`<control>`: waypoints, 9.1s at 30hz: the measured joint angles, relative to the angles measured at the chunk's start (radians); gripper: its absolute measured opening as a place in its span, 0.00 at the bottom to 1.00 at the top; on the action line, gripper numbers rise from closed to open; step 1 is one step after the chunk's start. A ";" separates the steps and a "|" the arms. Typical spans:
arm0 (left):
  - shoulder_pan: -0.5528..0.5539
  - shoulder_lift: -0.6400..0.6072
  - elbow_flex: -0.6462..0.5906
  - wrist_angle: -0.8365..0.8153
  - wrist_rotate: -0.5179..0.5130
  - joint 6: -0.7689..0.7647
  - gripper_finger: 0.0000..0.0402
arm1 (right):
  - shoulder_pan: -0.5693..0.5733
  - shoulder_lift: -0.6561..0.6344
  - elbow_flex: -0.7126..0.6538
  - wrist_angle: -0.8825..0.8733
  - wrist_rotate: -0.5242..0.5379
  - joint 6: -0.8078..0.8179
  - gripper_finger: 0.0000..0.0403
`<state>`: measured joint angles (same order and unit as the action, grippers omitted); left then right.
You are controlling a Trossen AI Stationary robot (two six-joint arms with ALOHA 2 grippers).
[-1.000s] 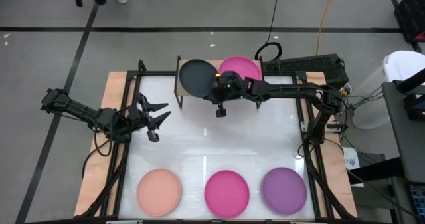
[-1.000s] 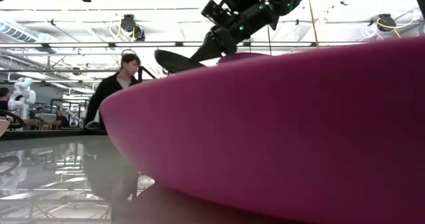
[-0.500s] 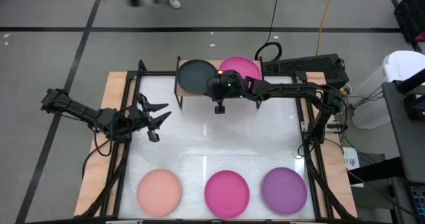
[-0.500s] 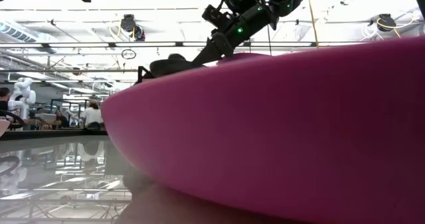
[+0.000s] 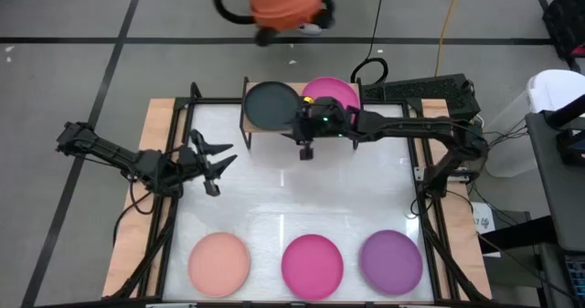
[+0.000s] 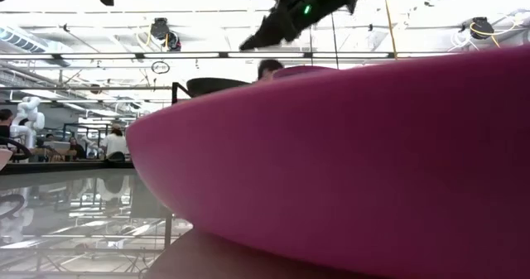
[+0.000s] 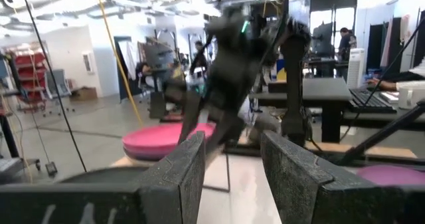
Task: Place and stack plates onto a shelf
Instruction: Stack the pink plate on the black plate on the shelf, then stack the purple plate on the pink plate on the shelf
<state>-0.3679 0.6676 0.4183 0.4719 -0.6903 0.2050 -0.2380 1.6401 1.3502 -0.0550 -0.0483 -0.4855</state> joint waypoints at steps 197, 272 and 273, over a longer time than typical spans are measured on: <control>0.551 0.097 0.254 -0.339 0.677 -0.390 0.40 | 0.556 -0.561 -0.472 -0.490 -0.062 0.666 0.31; 0.286 0.036 0.083 -0.048 0.411 -0.212 0.40 | 0.105 -0.471 -0.303 0.185 0.274 0.394 0.00; 0.286 0.032 0.083 -0.051 0.411 -0.210 0.40 | 0.062 -0.455 -0.282 0.221 0.253 0.395 0.00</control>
<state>-0.0822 0.6997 0.5011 0.4213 -0.2794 -0.0046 -0.1758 1.1852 1.0687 0.1665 0.2047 -0.0909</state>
